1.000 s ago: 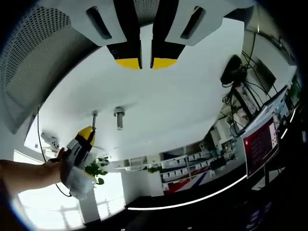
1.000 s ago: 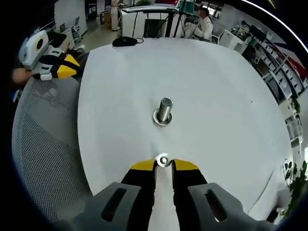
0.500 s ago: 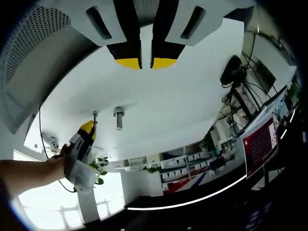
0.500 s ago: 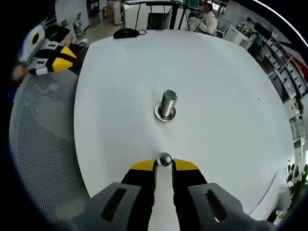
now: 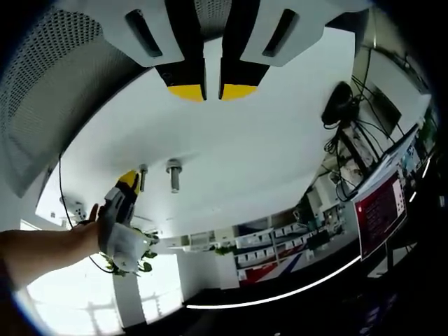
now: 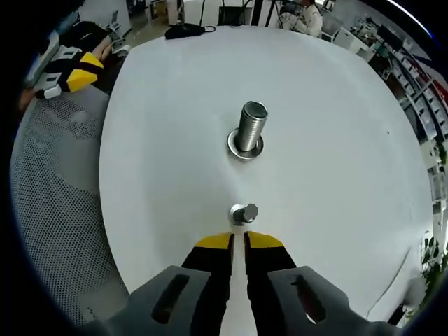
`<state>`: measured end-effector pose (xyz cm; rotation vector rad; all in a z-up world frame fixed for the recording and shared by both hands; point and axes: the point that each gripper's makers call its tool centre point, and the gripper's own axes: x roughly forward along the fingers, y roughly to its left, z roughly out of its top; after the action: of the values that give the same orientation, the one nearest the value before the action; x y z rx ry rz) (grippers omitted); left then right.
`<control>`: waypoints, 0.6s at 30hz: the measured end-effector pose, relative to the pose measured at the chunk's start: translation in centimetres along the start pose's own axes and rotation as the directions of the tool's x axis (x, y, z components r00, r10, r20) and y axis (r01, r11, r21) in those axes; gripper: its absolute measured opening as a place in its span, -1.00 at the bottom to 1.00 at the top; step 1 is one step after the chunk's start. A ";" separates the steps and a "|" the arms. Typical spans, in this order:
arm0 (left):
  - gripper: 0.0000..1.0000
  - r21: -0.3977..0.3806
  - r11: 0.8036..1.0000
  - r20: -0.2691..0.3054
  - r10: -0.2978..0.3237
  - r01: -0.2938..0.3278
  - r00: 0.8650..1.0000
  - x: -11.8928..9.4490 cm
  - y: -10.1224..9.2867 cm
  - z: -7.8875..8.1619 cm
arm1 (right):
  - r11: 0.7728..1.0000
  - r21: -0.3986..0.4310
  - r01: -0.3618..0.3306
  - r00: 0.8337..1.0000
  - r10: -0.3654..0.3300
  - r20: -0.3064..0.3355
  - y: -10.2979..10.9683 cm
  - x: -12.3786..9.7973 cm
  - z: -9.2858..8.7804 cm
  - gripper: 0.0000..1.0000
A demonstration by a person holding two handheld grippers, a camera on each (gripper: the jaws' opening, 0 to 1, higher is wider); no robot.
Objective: Place the washer onto the threaded stud by aligning its center hole with the stud, sliding it down to the base, and recovering from edge contact or off-axis alignment until the washer reaches the visible bottom stop.
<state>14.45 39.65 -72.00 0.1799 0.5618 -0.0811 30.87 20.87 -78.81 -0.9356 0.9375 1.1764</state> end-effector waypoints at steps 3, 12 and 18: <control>-0.91 0.001 1.000 0.003 -0.002 0.002 1.000 0.0 0.0 0.0 | 1.000 0.005 0.005 1.000 -0.005 0.008 0.4 -0.6 -0.6 -0.75; -0.91 0.004 1.000 0.005 -0.008 0.008 1.000 -0.1 -0.1 0.1 | 0.991 0.128 0.039 0.997 -0.048 0.067 0.9 -3.2 -4.0 -0.65; -0.90 0.000 1.000 0.018 0.000 0.000 1.000 -0.2 0.0 0.3 | 0.947 0.312 0.075 0.973 -0.138 0.183 1.9 -5.3 -6.4 -0.65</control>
<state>14.46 39.59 -71.67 0.1792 0.5442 -0.0822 27.67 13.49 -76.15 -0.5985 0.8612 0.9800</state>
